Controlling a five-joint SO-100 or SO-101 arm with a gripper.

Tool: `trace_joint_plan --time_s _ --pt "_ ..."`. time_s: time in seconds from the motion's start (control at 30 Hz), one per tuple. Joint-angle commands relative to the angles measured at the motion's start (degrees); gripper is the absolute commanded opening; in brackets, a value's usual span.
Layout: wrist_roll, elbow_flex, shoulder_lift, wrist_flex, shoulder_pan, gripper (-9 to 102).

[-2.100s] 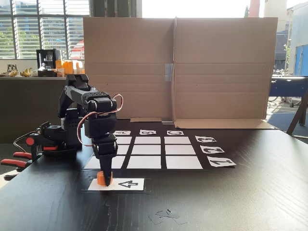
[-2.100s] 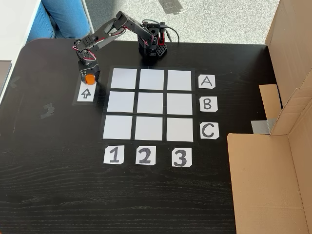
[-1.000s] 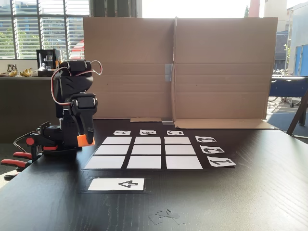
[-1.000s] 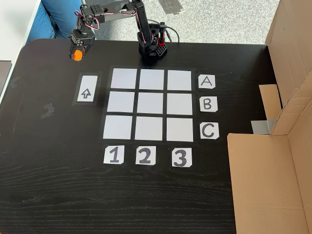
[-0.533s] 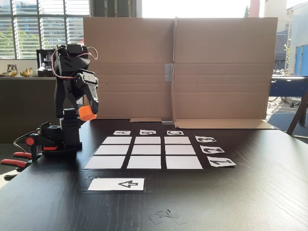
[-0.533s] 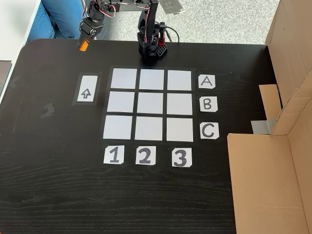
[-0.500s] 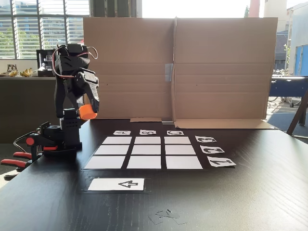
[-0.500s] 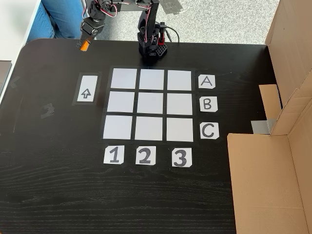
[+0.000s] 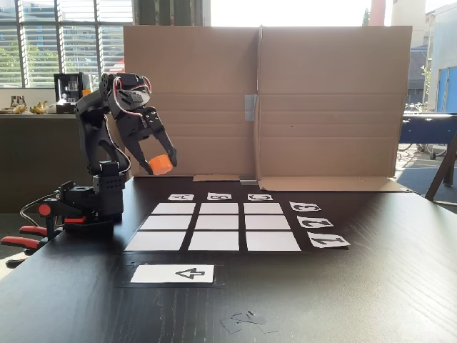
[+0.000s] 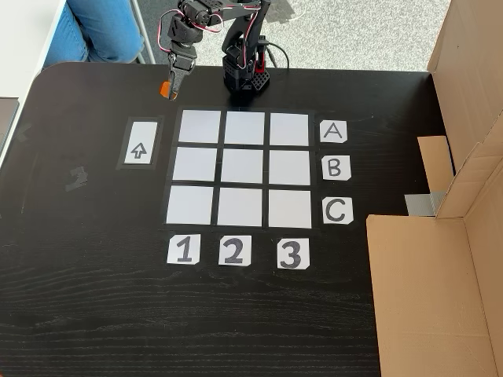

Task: Pick up the round, orange token and place it in the grid on square A2.

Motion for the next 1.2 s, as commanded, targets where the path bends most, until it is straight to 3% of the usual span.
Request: trace_joint_plan --time_s 0.0,0.5,0.87,1.17 --pt "-3.43 3.08 3.6 -0.18 -3.34 -1" --pt "-15.12 11.95 9.14 1.23 -17.67 -1" --pt "-18.02 25.31 15.03 1.23 -27.77 -1" --pt "-20.48 35.68 16.08 -4.39 -30.41 -1"
